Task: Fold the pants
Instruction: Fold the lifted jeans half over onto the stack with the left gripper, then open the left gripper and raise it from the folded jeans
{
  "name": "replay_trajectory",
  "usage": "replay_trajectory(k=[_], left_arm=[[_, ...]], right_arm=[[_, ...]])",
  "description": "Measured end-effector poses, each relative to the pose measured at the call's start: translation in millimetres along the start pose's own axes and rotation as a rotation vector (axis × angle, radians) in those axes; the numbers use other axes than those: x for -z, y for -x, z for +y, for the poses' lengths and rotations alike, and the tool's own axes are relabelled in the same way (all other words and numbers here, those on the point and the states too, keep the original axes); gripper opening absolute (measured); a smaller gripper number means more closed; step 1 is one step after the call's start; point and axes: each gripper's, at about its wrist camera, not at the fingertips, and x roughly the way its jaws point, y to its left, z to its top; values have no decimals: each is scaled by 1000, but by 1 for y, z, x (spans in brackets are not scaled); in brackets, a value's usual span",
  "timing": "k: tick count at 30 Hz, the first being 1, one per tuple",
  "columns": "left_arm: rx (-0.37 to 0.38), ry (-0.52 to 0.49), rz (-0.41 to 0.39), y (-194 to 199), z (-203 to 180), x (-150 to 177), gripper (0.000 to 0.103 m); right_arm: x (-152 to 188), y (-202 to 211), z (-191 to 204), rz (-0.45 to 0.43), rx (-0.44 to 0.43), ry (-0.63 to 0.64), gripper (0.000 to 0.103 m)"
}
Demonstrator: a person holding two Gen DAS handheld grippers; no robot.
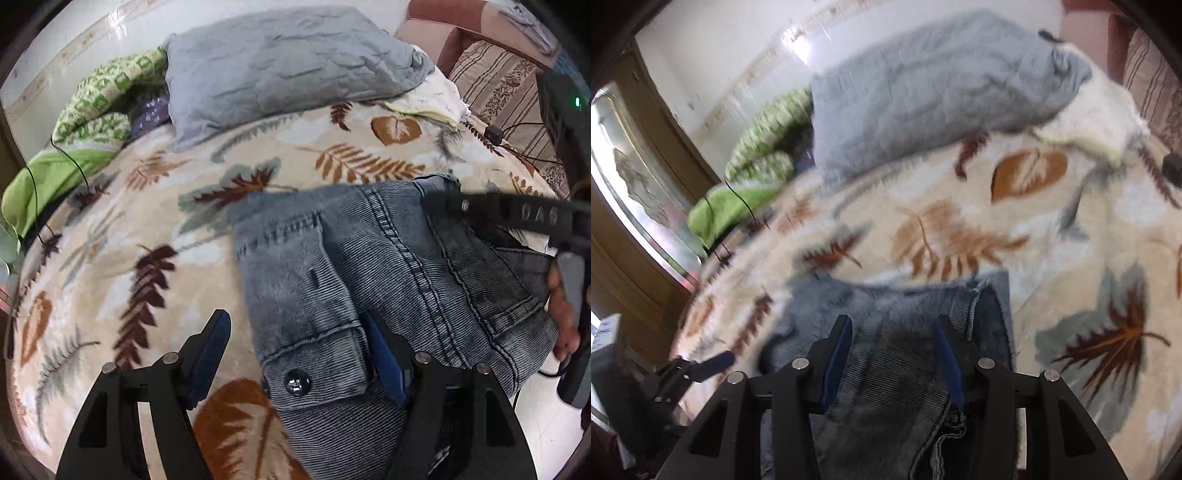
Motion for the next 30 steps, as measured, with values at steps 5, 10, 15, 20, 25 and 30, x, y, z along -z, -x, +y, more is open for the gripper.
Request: replay_trajectory(k=[5, 10, 15, 20, 25, 30], left_arm=[[11, 24, -10, -7, 1, 9, 75], [-20, 28, -21, 9, 2, 6, 75], [-52, 30, -69, 38, 1, 12, 75], [-70, 29, -111, 63, 0, 19, 75], [-91, 35, -155, 91, 4, 23, 75], [-109, 62, -193, 116, 12, 26, 76]], right_arm=[[30, -9, -19, -28, 1, 10, 51], [41, 10, -17, -25, 56, 10, 57], [60, 42, -10, -60, 86, 36, 57], [94, 47, 0, -47, 151, 126, 57], [97, 48, 1, -32, 173, 121, 58], [91, 71, 5, -35, 150, 81, 58]])
